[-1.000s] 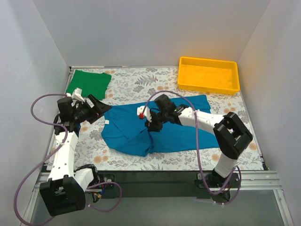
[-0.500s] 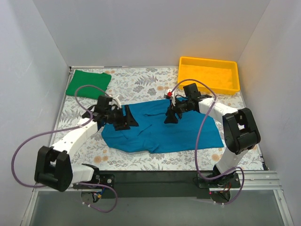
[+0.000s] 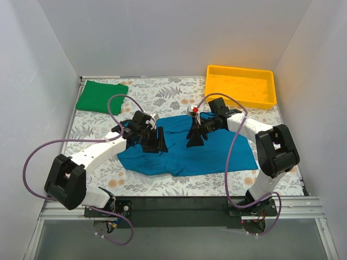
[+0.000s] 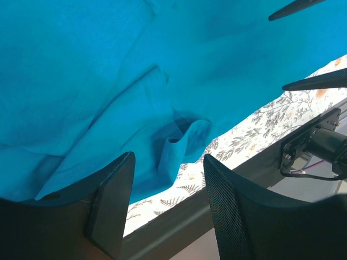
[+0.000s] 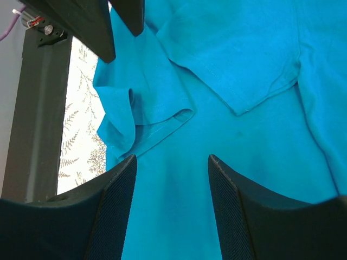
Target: Fold and stack the t-shirts
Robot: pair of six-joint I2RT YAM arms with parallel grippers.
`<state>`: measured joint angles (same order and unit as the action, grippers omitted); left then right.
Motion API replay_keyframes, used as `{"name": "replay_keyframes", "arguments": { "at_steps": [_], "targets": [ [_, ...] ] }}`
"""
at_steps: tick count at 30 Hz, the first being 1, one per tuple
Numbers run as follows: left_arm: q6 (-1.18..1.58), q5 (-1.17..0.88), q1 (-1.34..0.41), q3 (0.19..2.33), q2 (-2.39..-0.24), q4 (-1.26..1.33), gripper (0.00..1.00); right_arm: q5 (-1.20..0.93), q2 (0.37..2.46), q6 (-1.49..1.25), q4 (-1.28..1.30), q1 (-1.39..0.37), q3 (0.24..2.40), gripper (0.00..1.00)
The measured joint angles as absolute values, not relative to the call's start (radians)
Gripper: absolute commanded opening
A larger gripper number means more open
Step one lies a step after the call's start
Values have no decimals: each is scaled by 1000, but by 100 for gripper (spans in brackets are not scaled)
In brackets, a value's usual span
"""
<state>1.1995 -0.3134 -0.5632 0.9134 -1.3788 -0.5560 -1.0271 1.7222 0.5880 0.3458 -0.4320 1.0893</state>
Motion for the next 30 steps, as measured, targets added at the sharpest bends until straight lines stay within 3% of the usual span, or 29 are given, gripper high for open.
{"name": "replay_keyframes", "arguments": {
  "at_steps": [11,13,17,18,24,25,29,30],
  "targets": [
    [1272,-248,-722,966,-1550,-580,42,-1008,1722,583,346,-427,1089,61],
    [1277,-234,-734,975,-1562,-588,35,-1006,1722,583,346,-427,1089,61],
    [1292,-209,-753,987,-1590,-602,0,-1004,1722,583,346,-426,1089,61],
    [1296,-203,-757,988,-1596,-604,0,-1004,1722,583,346,-426,1089,61],
    [1291,-196,-791,1001,-1577,-627,0,-1003,1722,584,346,-426,1089,61],
    [1290,-206,-800,1001,-1563,-631,4,-1002,1722,584,346,-426,1089,61],
    [1283,-322,-821,960,-1475,-611,36,-998,1722,585,347,-426,1089,61],
    [1285,-365,-825,935,-1453,-597,49,-997,1722,585,347,-426,1089,61]
  ]
}}
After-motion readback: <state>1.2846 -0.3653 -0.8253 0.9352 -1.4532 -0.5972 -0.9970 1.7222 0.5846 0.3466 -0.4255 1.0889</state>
